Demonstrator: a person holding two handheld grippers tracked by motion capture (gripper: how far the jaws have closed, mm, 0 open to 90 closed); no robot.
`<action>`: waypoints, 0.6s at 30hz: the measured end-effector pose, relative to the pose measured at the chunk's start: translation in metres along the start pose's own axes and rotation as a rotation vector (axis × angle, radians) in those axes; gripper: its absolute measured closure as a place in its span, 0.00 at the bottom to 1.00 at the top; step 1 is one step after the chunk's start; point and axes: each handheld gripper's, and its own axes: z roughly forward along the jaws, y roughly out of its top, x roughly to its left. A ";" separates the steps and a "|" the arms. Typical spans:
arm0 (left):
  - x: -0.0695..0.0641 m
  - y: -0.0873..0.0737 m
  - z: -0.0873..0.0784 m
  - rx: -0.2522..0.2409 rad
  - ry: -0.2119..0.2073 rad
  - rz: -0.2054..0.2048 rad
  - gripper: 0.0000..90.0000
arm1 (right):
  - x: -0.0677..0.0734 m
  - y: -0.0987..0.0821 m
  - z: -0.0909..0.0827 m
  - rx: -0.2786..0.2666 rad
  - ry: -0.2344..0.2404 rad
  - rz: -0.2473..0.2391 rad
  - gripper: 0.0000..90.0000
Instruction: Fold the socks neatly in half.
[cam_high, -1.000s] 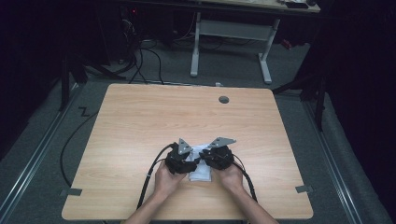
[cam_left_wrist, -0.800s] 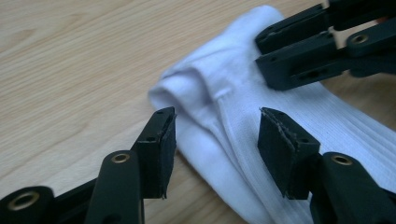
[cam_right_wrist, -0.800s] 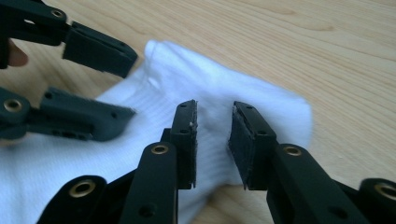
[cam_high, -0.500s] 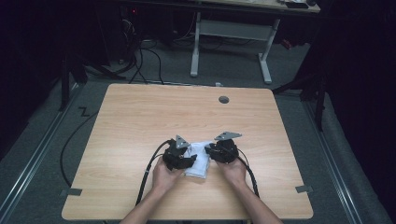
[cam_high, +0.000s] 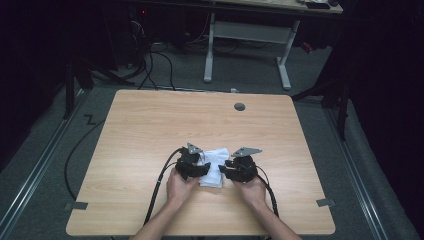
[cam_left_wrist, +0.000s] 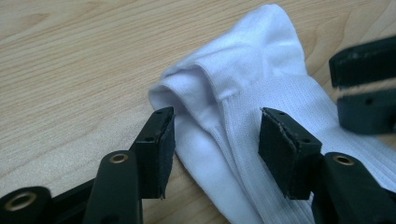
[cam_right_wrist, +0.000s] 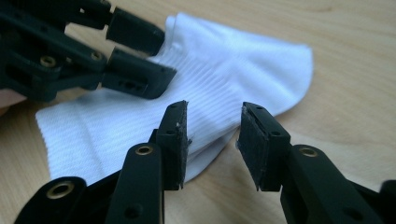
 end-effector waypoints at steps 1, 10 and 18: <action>0.000 0.000 0.000 0.005 -0.003 -0.001 0.52 | 0.001 -0.001 0.001 0.005 0.001 0.005 0.69; 0.015 0.022 -0.002 0.021 0.000 0.020 0.38 | -0.014 0.004 0.010 0.037 -0.034 -0.047 0.69; 0.023 0.043 0.019 0.081 -0.055 0.004 0.33 | -0.019 0.012 0.009 0.033 -0.041 -0.072 0.76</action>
